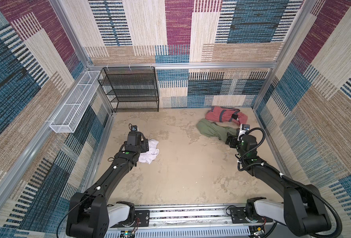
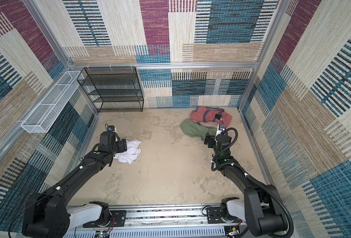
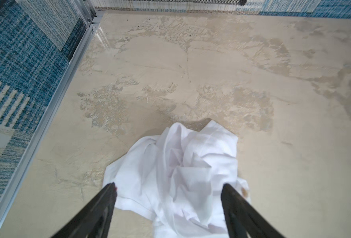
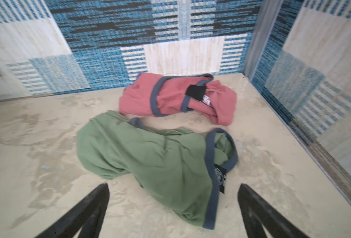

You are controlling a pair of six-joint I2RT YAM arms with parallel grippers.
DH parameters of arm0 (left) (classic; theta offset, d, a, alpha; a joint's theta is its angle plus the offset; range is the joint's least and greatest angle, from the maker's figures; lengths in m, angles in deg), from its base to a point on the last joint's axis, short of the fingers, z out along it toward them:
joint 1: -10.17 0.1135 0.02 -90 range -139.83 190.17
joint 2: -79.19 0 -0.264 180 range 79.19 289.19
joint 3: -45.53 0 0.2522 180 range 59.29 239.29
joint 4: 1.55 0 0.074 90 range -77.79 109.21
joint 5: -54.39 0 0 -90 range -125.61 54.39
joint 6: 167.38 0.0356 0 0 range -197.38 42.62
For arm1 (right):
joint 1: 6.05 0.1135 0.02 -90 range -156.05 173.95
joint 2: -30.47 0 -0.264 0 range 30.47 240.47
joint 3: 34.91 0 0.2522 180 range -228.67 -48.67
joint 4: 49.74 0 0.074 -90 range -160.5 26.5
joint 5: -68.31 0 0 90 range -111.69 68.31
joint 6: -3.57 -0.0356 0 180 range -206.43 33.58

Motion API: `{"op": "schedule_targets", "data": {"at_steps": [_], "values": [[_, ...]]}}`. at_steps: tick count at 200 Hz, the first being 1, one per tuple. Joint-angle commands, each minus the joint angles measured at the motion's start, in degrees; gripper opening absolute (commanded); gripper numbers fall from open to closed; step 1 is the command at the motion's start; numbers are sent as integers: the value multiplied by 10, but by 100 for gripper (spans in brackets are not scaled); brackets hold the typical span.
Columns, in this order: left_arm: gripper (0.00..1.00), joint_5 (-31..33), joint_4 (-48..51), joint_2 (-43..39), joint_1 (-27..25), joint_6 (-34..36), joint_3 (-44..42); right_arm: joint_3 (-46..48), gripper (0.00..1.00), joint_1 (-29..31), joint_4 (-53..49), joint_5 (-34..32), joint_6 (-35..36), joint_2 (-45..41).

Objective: Pick out a specific cloth from the pile

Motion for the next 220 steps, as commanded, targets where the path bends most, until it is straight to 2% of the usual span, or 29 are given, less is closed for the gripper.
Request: {"op": "schedule_targets", "data": {"at_steps": [1, 50, 73, 101, 108, 125, 135, 160, 177, 186, 220], "values": [[84, 41, -111, 0, 9, 42, -39, 48, 100, -10, 166, -43, 30, 24], [84, -10, -252, 33, 41, 66, -105, 116, 100, -17, 361, -71, 45, 90], [84, -1, -289, 58, 46, 89, -109, 123, 100, -18, 414, -62, 53, 118], [84, -19, -397, 84, 67, 105, -139, 124, 100, -22, 447, -36, 60, 155], [84, -13, -418, 95, 76, 98, -144, 118, 100, -25, 429, -27, 56, 152], [84, -67, -422, 113, 109, 78, -145, 122, 100, -44, 431, 16, 50, 152], [84, -105, -456, 128, 123, 75, -148, 126, 100, -53, 433, 34, 45, 148], [83, -157, -489, 165, 133, 80, -151, 139, 100, -62, 456, 70, 47, 151], [83, -175, -497, 168, 137, 83, -156, 165, 100, -63, 537, 75, 51, 181], [83, -183, -513, 171, 139, 83, -160, 158, 100, -63, 499, 77, 49, 169], [85, -191, -517, 176, 140, 85, -161, 155, 100, -64, 499, 88, 54, 173]]}}
